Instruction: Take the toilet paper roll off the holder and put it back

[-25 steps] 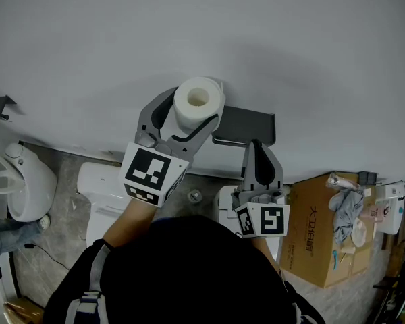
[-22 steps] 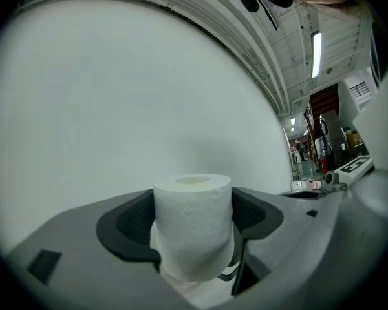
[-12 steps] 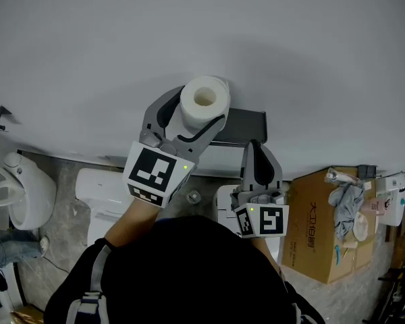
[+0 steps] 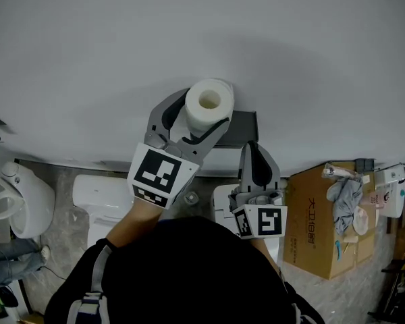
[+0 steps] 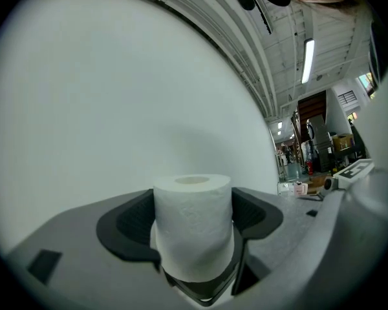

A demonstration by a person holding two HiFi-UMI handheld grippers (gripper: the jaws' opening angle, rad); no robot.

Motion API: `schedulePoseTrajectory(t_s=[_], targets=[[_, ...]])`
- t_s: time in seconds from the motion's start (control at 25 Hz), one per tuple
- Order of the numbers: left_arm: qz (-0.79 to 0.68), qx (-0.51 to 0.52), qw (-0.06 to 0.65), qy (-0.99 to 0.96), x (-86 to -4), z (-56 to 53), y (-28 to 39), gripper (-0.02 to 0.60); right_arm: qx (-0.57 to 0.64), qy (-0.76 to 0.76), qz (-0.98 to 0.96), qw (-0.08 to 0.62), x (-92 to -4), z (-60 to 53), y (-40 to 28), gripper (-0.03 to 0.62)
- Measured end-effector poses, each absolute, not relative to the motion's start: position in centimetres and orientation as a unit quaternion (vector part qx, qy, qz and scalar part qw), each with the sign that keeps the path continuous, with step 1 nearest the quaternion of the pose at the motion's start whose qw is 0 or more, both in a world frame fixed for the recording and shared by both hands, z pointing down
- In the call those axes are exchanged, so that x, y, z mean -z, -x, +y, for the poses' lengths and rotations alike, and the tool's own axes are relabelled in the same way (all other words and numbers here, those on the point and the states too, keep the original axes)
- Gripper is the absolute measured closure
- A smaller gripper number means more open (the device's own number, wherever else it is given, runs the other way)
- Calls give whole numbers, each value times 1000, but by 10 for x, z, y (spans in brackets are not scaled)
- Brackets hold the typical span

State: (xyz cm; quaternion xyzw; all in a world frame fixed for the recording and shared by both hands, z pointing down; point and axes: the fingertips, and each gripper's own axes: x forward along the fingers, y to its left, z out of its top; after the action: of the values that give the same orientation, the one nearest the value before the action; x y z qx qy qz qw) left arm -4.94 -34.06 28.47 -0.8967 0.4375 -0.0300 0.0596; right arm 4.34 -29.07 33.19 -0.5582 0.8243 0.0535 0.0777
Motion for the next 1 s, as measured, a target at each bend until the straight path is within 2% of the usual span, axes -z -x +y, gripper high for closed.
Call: schedulePoseTrajectory(t_s=[1.0], targets=[[410, 55, 46, 909, -318, -353, 15, 219, -47, 573, 815, 78, -336, -291, -59, 571]])
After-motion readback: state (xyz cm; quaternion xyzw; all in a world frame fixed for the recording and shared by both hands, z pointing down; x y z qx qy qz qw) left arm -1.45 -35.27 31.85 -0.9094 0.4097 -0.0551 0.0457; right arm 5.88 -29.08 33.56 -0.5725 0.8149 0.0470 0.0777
